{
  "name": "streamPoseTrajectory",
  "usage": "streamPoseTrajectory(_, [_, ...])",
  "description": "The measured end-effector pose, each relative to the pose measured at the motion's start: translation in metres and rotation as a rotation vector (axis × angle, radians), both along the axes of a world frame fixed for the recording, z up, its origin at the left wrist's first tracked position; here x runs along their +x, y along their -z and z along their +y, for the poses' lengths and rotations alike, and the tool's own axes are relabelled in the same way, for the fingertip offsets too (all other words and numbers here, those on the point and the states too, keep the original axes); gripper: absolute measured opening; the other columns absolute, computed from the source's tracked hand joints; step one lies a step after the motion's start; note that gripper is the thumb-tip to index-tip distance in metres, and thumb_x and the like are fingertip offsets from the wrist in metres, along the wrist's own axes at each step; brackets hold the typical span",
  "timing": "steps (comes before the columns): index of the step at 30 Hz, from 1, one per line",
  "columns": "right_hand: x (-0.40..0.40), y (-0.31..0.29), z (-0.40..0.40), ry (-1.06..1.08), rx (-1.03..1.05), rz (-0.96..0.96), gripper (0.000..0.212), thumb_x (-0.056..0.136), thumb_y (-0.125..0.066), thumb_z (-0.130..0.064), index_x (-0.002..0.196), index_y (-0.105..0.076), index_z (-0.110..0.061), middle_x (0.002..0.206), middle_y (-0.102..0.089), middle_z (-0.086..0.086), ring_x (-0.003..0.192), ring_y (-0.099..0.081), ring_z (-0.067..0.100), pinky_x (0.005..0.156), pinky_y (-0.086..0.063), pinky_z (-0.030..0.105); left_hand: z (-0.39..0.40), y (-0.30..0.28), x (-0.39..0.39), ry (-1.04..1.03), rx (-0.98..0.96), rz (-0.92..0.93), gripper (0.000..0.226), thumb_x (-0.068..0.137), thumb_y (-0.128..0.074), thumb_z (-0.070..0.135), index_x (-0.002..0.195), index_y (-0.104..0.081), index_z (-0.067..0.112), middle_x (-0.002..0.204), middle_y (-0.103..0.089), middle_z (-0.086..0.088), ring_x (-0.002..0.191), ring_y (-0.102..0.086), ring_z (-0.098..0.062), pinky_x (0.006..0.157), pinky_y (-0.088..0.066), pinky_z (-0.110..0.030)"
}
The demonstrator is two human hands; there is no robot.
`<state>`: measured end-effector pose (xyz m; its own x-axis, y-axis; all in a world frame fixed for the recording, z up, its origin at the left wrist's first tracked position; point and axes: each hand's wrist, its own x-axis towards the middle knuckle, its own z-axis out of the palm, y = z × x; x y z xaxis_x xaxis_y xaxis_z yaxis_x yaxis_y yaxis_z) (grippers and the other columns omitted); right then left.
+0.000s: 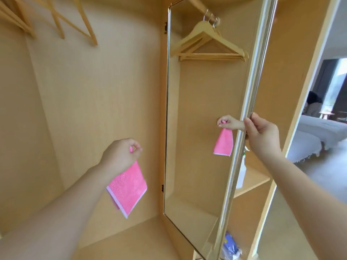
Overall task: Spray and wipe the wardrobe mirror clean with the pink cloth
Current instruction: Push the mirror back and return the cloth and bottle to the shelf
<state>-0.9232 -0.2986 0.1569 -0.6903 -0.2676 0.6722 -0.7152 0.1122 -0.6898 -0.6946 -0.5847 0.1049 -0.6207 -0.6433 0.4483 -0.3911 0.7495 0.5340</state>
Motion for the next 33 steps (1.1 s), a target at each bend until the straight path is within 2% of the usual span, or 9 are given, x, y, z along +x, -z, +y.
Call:
streamPoseTrajectory(1, [0.003,-0.001,-0.004,-0.008,-0.011,-0.01,0.033,0.097,-0.047,-0.02,0.065,-0.046,-0.023,0.055,-0.047,-0.012,0.052,-0.045,0.005,0.054,-0.033,0.022,0.002,-0.001,-0.003,0.003,-0.005,0.0,0.005,0.087,-0.062,0.032,0.083,-0.063,0.032,0.076,-0.061,0.005,0.063,-0.062,-0.025,0.063,-0.05,-0.031])
streamPoseTrajectory(4, [0.003,-0.001,-0.019,0.01,-0.018,-0.026,0.026,0.098,-0.046,-0.016,0.073,-0.049,-0.012,0.055,-0.051,-0.018,0.048,-0.048,-0.005,0.056,-0.033,0.021,0.008,-0.006,-0.011,0.015,-0.019,0.0,0.006,0.088,-0.062,0.035,0.084,-0.064,0.031,0.075,-0.063,0.003,0.065,-0.064,-0.026,0.063,-0.051,-0.031])
streamPoseTrajectory(9, [-0.01,-0.003,-0.046,0.1,0.078,-0.003,0.03,0.096,-0.045,-0.028,0.07,-0.05,-0.015,0.075,-0.057,0.01,0.065,-0.049,0.026,0.058,-0.037,0.03,0.017,-0.011,-0.018,0.028,-0.038,-0.004,0.008,0.088,-0.062,0.039,0.084,-0.062,0.032,0.071,-0.063,0.003,0.061,-0.06,-0.022,0.059,-0.046,-0.029])
streamPoseTrajectory(12, [-0.01,-0.012,-0.059,0.096,0.131,-0.019,0.037,0.095,-0.049,-0.028,0.059,-0.04,-0.025,0.06,-0.051,0.004,0.055,-0.042,0.022,0.054,-0.034,0.029,0.02,-0.012,-0.018,0.017,-0.05,-0.021,0.007,0.088,-0.061,0.037,0.086,-0.063,0.03,0.065,-0.057,0.007,0.052,-0.051,-0.015,0.056,-0.041,-0.027])
streamPoseTrajectory(14, [-0.009,-0.018,-0.07,0.069,0.155,-0.056,0.035,0.094,-0.053,-0.027,0.06,-0.045,-0.029,0.056,-0.05,-0.002,0.051,-0.042,0.017,0.053,-0.034,0.026,0.021,-0.01,-0.017,0.013,-0.05,-0.025,0.008,0.089,-0.061,0.036,0.087,-0.064,0.029,0.063,-0.054,0.008,0.049,-0.047,-0.013,0.054,-0.039,-0.026])
streamPoseTrajectory(17, [-0.009,-0.024,-0.089,0.042,0.158,-0.104,0.012,0.092,-0.057,-0.027,0.083,-0.065,-0.025,0.065,-0.058,-0.003,0.057,-0.049,0.015,0.059,-0.04,0.025,0.021,-0.009,-0.013,0.012,-0.041,-0.016,0.008,0.089,-0.06,0.035,0.087,-0.064,0.028,0.058,-0.053,0.006,0.045,-0.045,-0.015,0.051,-0.038,-0.026])
streamPoseTrajectory(19, [-0.009,-0.026,-0.099,0.048,0.157,-0.115,0.013,0.092,-0.057,-0.027,0.092,-0.069,-0.021,0.073,-0.063,0.0,0.063,-0.053,0.018,0.06,-0.041,0.025,0.019,-0.009,-0.011,0.01,-0.036,-0.005,0.009,0.089,-0.06,0.034,0.087,-0.064,0.027,0.056,-0.052,0.006,0.044,-0.044,-0.016,0.05,-0.037,-0.026])
streamPoseTrajectory(24, [-0.014,-0.026,-0.115,0.057,0.141,-0.134,0.016,0.091,-0.059,-0.024,0.097,-0.071,-0.015,0.077,-0.063,-0.001,0.061,-0.055,0.014,0.053,-0.04,0.022,0.014,-0.01,-0.01,0.02,-0.007,0.01,0.009,0.089,-0.061,0.034,0.084,-0.063,0.028,0.055,-0.052,0.004,0.042,-0.043,-0.016,0.048,-0.036,-0.025])
streamPoseTrajectory(33, [-0.02,-0.026,-0.112,0.04,0.104,-0.142,0.018,0.09,-0.062,-0.024,0.102,-0.072,-0.014,0.081,-0.065,-0.001,0.073,-0.061,0.016,0.069,-0.053,0.032,0.021,-0.009,-0.019,0.06,0.001,-0.014,0.011,0.088,-0.062,0.038,0.086,-0.063,0.027,0.052,-0.048,0.003,0.04,-0.039,-0.015,0.044,-0.032,-0.024])
